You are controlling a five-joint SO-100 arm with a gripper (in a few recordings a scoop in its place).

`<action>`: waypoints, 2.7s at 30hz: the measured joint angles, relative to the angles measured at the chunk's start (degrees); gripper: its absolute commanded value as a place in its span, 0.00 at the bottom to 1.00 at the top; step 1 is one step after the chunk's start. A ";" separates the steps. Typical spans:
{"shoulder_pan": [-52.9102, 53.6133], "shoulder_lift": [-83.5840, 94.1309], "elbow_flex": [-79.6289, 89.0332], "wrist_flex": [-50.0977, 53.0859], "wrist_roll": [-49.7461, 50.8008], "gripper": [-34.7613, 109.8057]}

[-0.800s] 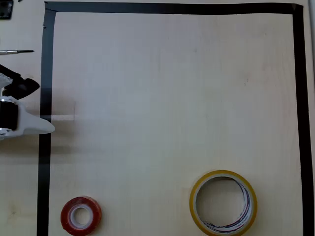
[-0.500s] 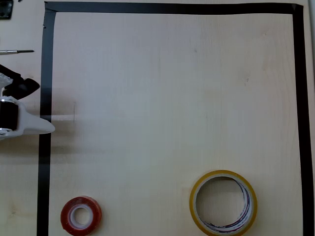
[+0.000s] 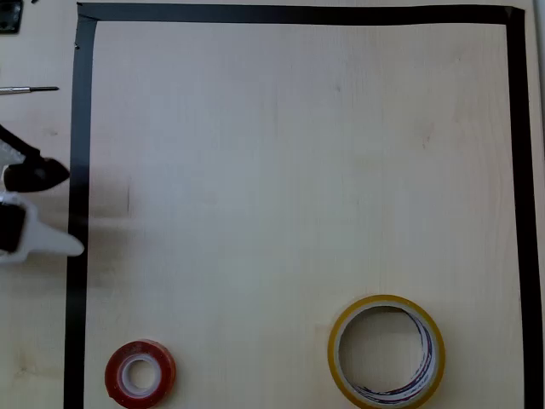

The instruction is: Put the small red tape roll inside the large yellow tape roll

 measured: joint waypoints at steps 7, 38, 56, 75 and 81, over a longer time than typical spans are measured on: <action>12.83 -11.25 -10.55 -1.67 0.09 0.24; 16.88 -72.77 -27.77 -21.18 0.00 0.33; 20.21 -78.75 -29.71 -27.95 -1.05 0.37; 23.03 -84.73 -32.26 -29.09 -1.05 0.37; 22.68 -87.10 -33.93 -29.09 -1.05 0.37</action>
